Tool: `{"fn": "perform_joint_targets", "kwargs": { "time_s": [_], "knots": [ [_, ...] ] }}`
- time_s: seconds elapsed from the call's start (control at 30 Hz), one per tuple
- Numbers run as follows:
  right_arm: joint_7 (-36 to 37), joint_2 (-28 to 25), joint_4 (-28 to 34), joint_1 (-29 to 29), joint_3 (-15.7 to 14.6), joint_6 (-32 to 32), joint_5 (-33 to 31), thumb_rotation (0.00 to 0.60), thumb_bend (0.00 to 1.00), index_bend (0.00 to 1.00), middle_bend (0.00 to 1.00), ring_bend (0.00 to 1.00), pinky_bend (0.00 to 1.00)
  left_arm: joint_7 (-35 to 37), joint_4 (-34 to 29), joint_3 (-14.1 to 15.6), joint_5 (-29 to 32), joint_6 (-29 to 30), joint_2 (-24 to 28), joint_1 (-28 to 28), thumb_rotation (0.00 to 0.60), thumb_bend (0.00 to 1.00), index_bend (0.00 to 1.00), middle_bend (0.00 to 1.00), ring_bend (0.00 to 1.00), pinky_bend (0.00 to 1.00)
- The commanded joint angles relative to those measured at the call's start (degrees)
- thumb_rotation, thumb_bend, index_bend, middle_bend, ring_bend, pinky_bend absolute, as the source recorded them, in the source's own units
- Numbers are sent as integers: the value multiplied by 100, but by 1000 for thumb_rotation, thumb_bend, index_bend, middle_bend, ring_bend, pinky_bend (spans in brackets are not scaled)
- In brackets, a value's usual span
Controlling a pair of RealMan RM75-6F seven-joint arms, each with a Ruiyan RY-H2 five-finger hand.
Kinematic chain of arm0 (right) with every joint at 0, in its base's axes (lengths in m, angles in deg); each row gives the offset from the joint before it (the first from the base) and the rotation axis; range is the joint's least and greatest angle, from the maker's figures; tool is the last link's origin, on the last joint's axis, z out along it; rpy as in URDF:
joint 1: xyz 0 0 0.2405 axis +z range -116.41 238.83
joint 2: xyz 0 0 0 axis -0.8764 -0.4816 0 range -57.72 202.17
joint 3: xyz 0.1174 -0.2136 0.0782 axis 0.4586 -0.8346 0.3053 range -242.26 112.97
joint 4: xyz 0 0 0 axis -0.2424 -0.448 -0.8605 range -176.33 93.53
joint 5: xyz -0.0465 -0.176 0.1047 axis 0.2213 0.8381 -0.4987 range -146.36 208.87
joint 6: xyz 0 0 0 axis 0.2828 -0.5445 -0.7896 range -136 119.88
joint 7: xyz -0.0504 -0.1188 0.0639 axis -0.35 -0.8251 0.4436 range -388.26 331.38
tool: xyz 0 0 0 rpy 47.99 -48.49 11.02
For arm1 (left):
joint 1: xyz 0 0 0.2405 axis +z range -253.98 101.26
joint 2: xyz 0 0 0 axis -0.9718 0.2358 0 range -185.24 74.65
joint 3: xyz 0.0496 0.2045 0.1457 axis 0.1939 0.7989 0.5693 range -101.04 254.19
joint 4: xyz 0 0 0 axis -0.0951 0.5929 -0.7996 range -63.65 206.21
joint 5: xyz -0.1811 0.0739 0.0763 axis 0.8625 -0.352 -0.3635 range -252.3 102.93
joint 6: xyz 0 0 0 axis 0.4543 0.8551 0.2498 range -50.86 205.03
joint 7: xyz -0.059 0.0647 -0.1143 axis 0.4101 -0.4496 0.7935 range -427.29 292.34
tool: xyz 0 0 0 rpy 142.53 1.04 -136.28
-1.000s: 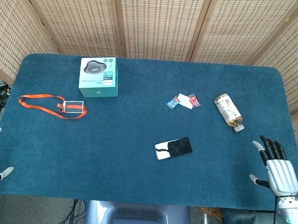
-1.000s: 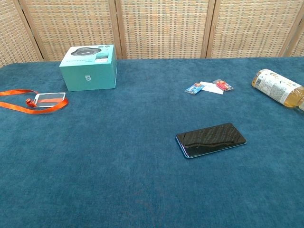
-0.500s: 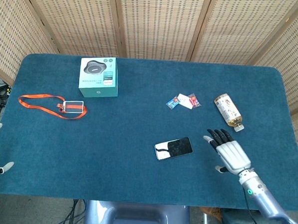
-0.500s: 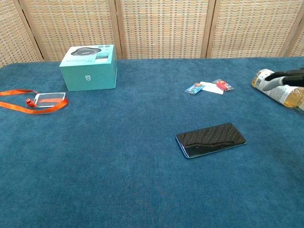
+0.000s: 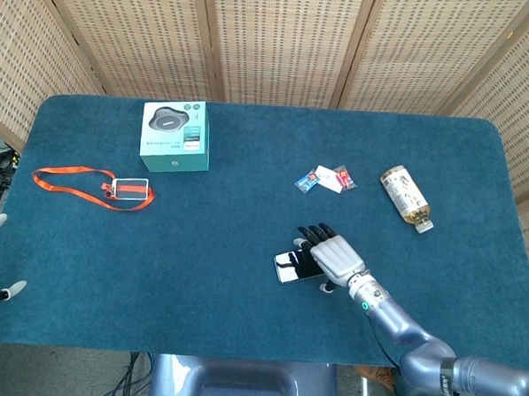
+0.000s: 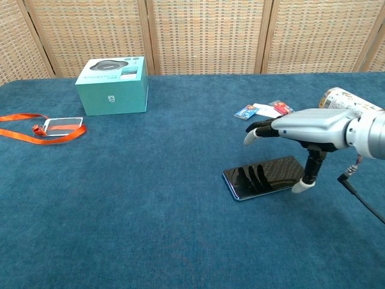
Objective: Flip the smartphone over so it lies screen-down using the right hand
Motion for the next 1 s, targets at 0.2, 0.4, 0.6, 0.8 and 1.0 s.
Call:
{"fn": "perform_joint_targets", "kwargs": {
  "time_s": [0.2, 0.4, 0.6, 0.8, 1.0],
  "knots": [
    [-431, 435, -434, 364, -82, 222, -407, 600, 47, 201, 0, 0, 0, -50, 33, -22, 107, -73, -32, -42, 600, 0, 0, 0, 0, 0],
    [-539, 605, -594, 514, -129, 211, -535, 600, 65, 192, 0, 0, 0, -90, 43, -23, 156, -127, -52, -75, 600, 0, 0, 0, 0, 0],
    [-652, 716, -640, 648, -210, 246, -674, 600, 77, 191, 0, 0, 0, -76, 45, -25, 178, -122, -52, -76, 600, 0, 0, 0, 0, 0],
    [-694, 826, -695, 738, -242, 222, -835, 600, 102, 206, 0, 0, 0, -58, 41, -11, 156, -121, -45, -80, 600, 0, 0, 0, 0, 0],
    [-773, 906, -760, 836, -246, 253, -1039, 600, 154, 251, 0, 0, 0, -7, 41, -10, 151, -112, -25, -74, 600, 0, 0, 0, 0, 0]
  ]
}}
